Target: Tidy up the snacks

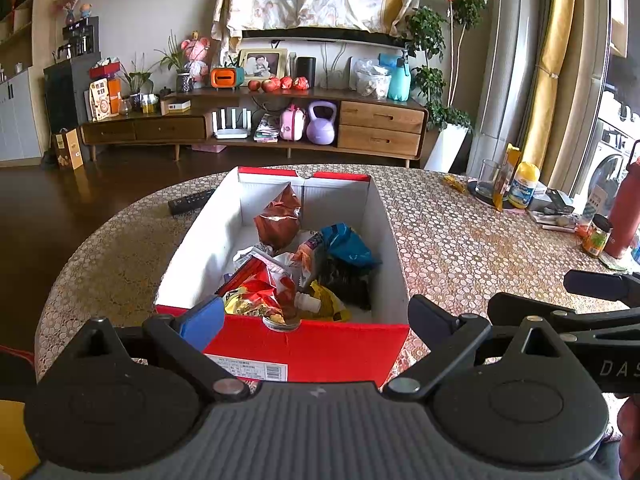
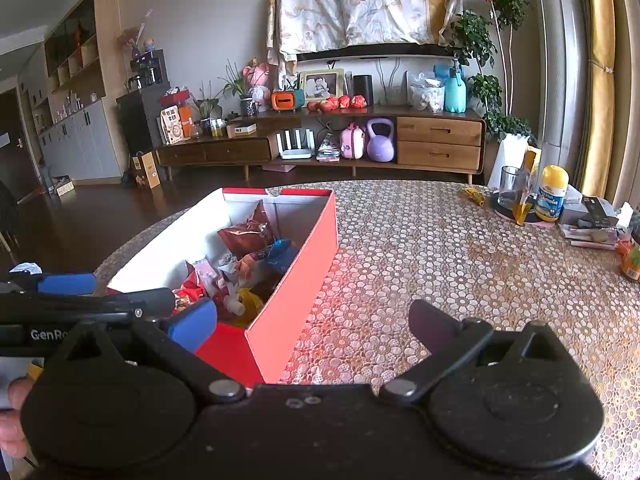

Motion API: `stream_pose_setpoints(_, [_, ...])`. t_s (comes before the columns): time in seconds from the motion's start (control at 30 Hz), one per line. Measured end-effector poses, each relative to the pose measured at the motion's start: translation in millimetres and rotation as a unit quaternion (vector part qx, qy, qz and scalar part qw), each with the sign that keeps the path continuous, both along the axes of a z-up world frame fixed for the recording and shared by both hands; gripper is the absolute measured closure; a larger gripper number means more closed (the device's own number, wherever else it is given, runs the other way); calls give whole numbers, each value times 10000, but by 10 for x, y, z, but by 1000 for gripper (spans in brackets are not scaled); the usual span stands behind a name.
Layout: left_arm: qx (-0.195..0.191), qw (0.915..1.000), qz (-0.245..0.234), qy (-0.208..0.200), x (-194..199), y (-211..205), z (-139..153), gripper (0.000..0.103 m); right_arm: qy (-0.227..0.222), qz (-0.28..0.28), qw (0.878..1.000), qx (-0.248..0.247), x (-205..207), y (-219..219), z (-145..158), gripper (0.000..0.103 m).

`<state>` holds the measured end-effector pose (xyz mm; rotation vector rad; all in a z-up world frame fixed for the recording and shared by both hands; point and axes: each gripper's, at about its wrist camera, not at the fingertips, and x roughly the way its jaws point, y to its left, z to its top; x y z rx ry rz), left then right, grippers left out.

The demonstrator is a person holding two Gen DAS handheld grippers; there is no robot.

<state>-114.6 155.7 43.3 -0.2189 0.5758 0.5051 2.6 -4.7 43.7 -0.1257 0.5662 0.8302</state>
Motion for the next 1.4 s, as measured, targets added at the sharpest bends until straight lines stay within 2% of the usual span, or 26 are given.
stream_pose_setpoints(1.4, [19, 10000, -6, 12, 10, -10, 23, 4, 51, -6, 10000, 26, -7, -21, -26, 0])
